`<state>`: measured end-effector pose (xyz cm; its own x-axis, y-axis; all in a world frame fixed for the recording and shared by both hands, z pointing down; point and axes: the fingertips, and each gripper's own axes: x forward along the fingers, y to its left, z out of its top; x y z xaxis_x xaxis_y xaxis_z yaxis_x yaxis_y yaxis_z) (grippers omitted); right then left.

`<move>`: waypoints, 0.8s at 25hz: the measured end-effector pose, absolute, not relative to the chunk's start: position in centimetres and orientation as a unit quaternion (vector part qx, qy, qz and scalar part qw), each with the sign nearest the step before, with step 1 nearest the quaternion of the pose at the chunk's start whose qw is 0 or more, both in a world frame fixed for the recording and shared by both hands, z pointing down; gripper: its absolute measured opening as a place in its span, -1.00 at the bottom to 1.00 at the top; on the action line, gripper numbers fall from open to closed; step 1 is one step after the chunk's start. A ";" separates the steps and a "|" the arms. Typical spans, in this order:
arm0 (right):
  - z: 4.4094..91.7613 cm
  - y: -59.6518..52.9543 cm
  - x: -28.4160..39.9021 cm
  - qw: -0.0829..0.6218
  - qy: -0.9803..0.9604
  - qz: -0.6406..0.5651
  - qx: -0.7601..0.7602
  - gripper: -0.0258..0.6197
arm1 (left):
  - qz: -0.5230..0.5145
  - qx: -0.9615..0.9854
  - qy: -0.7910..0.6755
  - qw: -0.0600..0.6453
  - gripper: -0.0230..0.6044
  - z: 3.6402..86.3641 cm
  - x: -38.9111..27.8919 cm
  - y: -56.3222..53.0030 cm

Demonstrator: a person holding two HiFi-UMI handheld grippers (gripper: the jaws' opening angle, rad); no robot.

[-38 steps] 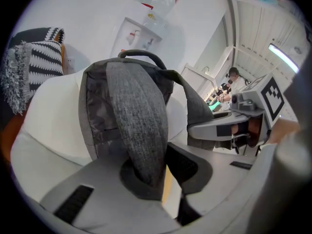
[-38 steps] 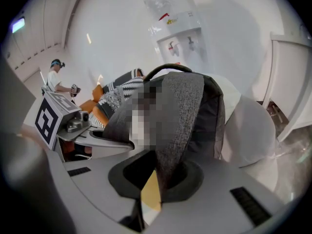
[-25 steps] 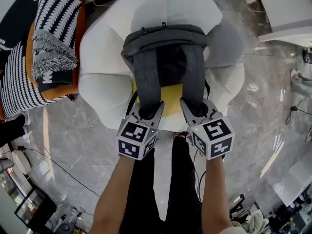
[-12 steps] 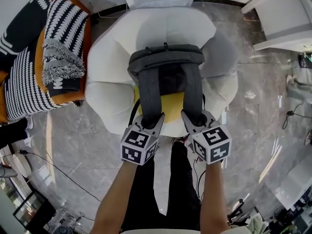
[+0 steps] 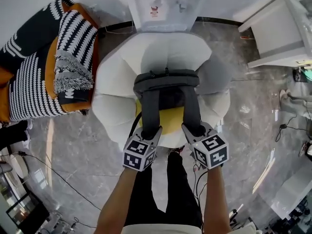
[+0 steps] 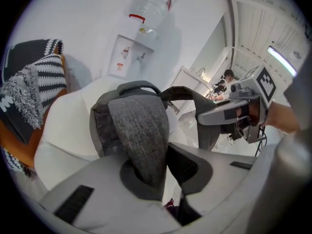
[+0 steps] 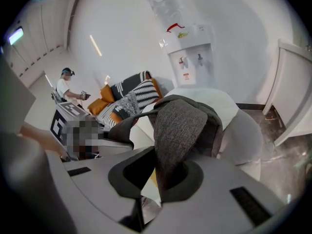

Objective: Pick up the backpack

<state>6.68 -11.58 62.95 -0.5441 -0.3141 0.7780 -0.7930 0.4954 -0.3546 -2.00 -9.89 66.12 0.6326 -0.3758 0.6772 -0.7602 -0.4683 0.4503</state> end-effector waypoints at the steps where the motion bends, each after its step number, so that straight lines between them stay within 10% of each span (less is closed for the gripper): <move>1: 62.7 -11.5 6.8 0.333 -0.799 0.366 0.342 -0.81 | 0.252 0.818 -0.347 0.384 -0.79 65.8 -2.0 -9.8; 20: 57.3 -11.6 7.3 0.333 -0.806 0.360 0.332 -0.81 | 0.262 0.822 -0.326 0.388 -0.79 60.3 -1.9 -9.0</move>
